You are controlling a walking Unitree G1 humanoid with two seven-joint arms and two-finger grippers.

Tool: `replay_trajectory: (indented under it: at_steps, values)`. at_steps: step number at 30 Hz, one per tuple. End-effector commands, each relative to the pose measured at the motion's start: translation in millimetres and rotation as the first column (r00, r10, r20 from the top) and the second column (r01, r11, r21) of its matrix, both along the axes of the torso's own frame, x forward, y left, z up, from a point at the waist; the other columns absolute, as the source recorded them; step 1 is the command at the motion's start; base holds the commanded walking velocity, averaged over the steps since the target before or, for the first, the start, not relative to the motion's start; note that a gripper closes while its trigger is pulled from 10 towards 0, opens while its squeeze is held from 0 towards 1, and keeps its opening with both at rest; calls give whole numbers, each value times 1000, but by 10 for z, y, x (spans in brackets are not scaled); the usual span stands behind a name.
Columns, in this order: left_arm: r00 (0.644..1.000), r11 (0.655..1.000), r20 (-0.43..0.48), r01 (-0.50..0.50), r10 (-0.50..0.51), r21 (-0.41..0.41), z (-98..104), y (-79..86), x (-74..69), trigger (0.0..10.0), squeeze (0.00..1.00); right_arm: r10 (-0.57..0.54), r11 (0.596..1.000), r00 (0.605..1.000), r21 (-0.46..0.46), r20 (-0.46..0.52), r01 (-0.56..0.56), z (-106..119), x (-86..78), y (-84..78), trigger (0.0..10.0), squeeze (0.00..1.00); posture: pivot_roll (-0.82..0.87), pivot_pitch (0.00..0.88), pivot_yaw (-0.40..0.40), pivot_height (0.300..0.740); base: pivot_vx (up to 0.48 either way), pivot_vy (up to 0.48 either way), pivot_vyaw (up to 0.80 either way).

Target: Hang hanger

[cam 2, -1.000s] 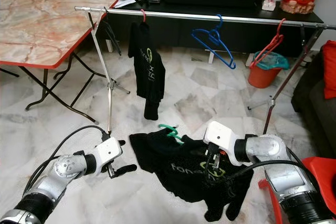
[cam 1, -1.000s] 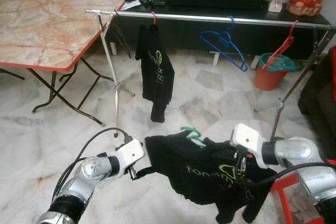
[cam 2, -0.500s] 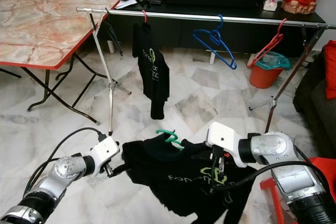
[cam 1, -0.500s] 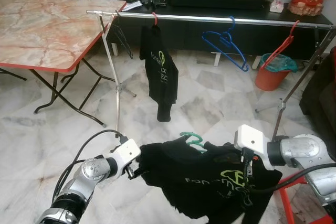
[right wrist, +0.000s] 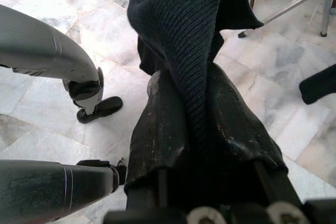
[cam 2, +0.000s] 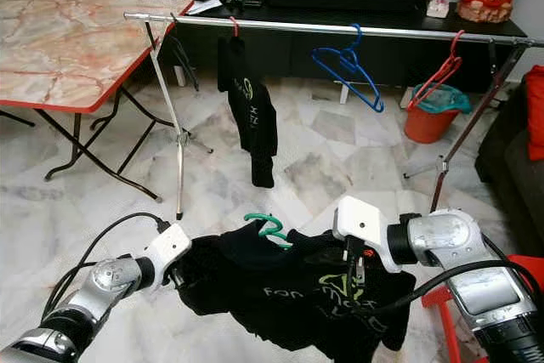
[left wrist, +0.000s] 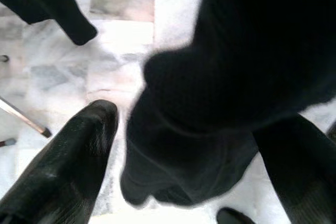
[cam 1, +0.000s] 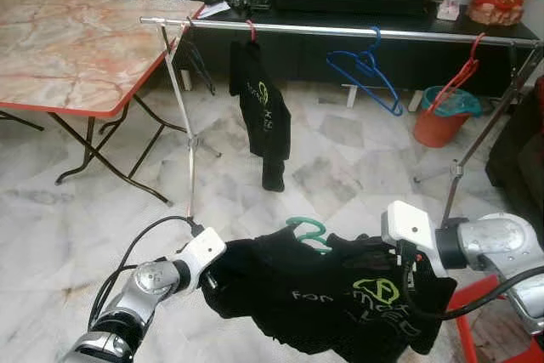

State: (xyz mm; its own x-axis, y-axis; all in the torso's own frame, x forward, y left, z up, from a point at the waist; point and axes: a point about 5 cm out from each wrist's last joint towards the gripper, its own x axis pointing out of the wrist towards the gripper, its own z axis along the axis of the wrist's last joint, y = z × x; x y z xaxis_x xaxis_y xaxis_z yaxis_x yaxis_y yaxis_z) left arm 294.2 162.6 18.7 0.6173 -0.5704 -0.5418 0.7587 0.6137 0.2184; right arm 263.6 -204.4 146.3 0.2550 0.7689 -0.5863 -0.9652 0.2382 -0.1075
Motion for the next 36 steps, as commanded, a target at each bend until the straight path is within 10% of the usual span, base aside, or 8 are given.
replay_trajectory:
  at_steps: [1,36]
  values:
    - [1000,1000,-9,25,-25,-2,0,-10,-2,0,0,12,1000,999,14,47,-13,134,12,5,10000,0,-155,0,10,740,0,0,0]
    - [999,1000,-25,26,-26,17,-38,60,-33,0,0,-2,999,998,37,62,-1,97,67,88,10000,0,-138,0,25,740,0,0,0]
